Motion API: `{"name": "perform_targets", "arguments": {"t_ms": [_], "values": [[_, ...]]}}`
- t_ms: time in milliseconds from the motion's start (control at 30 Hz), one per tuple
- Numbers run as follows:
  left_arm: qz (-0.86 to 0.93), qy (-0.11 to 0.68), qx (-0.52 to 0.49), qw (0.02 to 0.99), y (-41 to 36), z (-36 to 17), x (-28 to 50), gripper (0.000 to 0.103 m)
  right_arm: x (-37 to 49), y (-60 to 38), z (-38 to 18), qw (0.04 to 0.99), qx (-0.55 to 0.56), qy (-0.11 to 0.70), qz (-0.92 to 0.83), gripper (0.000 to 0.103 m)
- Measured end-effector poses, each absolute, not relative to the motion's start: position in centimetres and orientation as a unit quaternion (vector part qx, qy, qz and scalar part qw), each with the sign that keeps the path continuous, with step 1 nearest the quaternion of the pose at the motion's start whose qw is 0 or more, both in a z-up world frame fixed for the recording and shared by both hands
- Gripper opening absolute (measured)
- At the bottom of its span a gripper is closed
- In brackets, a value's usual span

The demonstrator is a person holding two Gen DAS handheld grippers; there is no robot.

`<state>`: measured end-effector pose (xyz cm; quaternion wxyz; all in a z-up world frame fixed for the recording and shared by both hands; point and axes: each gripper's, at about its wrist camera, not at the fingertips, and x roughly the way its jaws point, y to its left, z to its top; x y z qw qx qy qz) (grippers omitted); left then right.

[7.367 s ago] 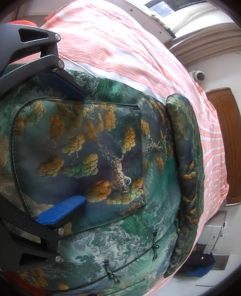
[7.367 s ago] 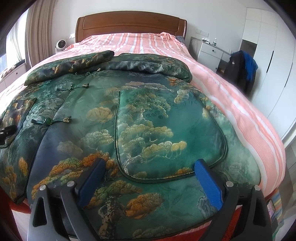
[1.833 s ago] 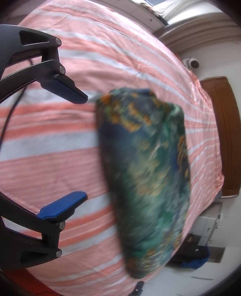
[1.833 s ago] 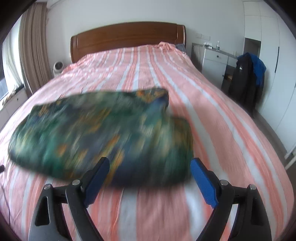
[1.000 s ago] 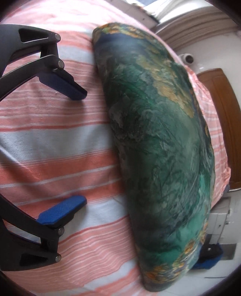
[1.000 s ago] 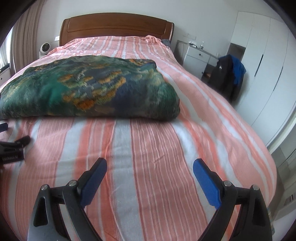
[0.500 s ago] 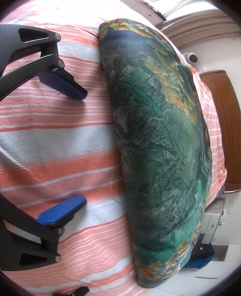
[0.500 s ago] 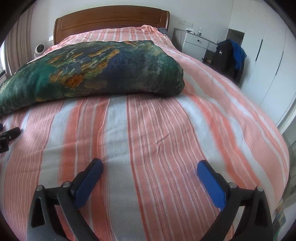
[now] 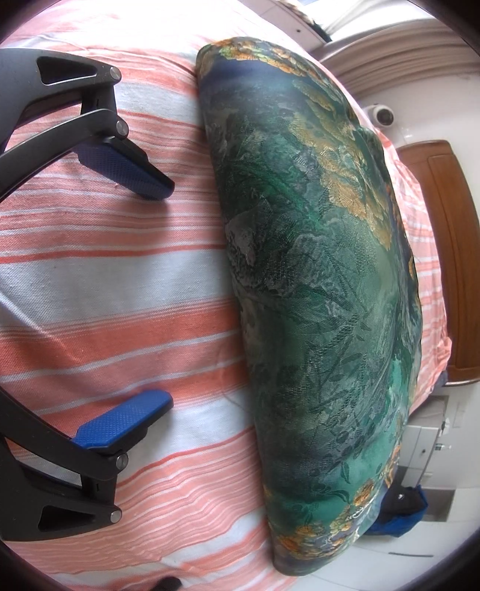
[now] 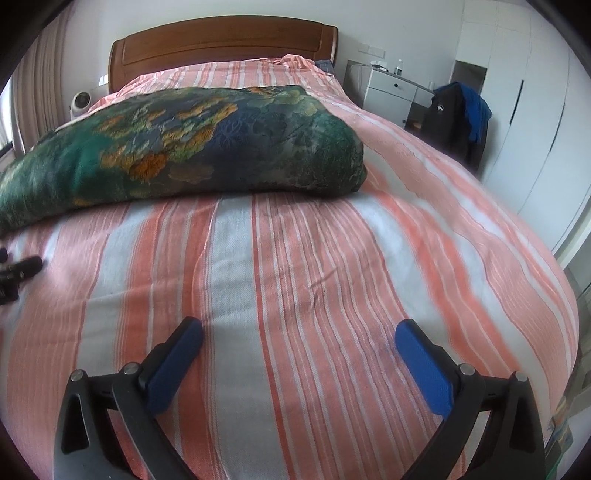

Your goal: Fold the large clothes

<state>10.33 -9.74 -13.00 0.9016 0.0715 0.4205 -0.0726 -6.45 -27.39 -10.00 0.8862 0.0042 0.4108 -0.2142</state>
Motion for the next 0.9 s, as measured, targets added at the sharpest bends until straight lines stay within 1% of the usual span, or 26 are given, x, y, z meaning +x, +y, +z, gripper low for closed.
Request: {"name": "perform_targets", "arguments": {"t_ms": [67, 233, 367, 467, 633, 767, 900], "values": [[-0.073, 0.421, 0.071, 0.901, -9.7, -13.0, 10.3, 0.103, -6.7, -28.2, -9.0, 0.884, 0.021, 0.407, -0.231, 0.102], [-0.073, 0.421, 0.071, 0.902, -9.8, -13.0, 10.3, 0.103, -7.4, -33.7, -5.6, 0.859, 0.084, 0.36, -0.354, 0.102], [-0.073, 0.421, 0.071, 0.901, -9.8, -13.0, 10.3, 0.103, -4.2, -39.4, -7.1, 0.826, 0.134, 0.381, -0.393, 0.102], [-0.074, 0.421, 0.069, 0.902, -9.7, -13.0, 10.1, 0.103, -1.4, -42.9, -10.6, 0.799, 0.179, 0.428, -0.382, 0.103], [-0.074, 0.421, 0.069, 0.902, -9.6, -13.0, 10.3, 0.103, -0.5, -42.2, -10.5, 0.796, 0.148, 0.43, -0.399, 0.103], [-0.074, 0.42, 0.069, 0.902, -9.6, -13.0, 10.3, 0.103, -1.5, -42.9, -10.8, 0.802, 0.172, 0.419, -0.389, 0.103], [-0.074, 0.421, 0.069, 0.902, -9.6, -13.0, 10.2, 0.103, -1.1, -42.6, -10.8, 0.801, 0.167, 0.421, -0.392, 0.103]]}}
